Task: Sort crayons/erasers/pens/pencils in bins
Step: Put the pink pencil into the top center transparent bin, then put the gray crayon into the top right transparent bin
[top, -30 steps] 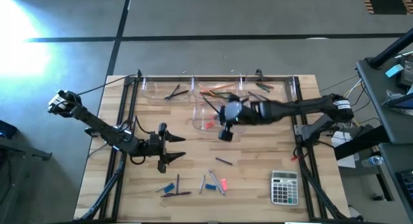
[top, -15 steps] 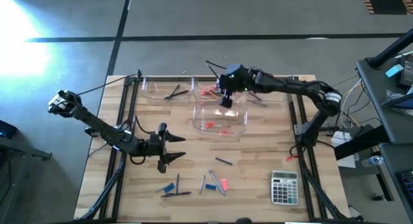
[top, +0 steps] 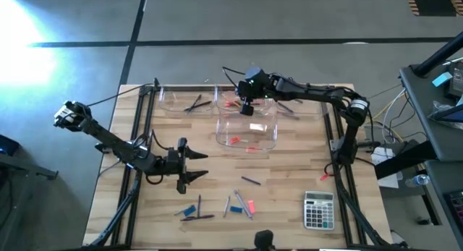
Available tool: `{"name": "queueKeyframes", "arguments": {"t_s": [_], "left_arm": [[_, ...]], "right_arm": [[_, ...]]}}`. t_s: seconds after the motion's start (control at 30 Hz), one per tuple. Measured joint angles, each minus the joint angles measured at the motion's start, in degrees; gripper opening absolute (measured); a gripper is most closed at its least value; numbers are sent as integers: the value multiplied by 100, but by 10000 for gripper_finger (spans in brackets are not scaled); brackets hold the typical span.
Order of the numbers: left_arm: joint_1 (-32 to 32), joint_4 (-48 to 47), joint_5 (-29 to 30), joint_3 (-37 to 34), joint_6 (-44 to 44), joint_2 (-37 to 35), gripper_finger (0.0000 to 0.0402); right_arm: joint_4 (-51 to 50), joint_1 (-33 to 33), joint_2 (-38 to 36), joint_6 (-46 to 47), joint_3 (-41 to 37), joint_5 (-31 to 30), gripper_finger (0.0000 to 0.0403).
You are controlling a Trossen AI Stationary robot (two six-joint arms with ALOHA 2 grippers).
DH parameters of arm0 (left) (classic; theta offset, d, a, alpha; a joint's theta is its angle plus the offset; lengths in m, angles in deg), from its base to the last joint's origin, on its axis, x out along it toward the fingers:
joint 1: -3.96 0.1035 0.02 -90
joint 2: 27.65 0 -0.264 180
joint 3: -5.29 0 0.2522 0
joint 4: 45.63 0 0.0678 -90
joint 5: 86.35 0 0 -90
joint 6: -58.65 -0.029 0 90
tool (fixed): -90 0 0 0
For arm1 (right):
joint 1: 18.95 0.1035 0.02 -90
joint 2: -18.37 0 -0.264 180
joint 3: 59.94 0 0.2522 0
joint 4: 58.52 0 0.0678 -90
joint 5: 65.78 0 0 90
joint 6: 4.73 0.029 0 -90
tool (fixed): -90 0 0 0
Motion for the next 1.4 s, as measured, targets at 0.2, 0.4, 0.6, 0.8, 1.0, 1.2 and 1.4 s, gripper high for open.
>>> {"name": "queueKeyframes", "arguments": {"t_s": [0.2,0.4,0.6,0.8,1.0,1.2,1.4], "left_arm": [[0,0,-9,0,2,0,247],[0,-7,-17,0,-4,0,247],[-4,-39,-26,0,-2,0,247],[-4,-33,-26,0,-9,1,247],[-2,-24,-26,0,-13,-91,247],[0,-30,-24,0,-15,-158,247],[0,-31,-24,0,-14,-151,247]], "right_arm": [[-19,-1,6,-118,172,-170,34],[-78,1,3,-47,230,-174,124],[-130,1,-29,135,230,-326,195],[-483,27,-240,209,230,-314,215],[-899,56,-621,443,230,-301,211],[-1251,79,-980,598,230,-274,210],[-1403,134,-1182,749,230,-242,210]]}}
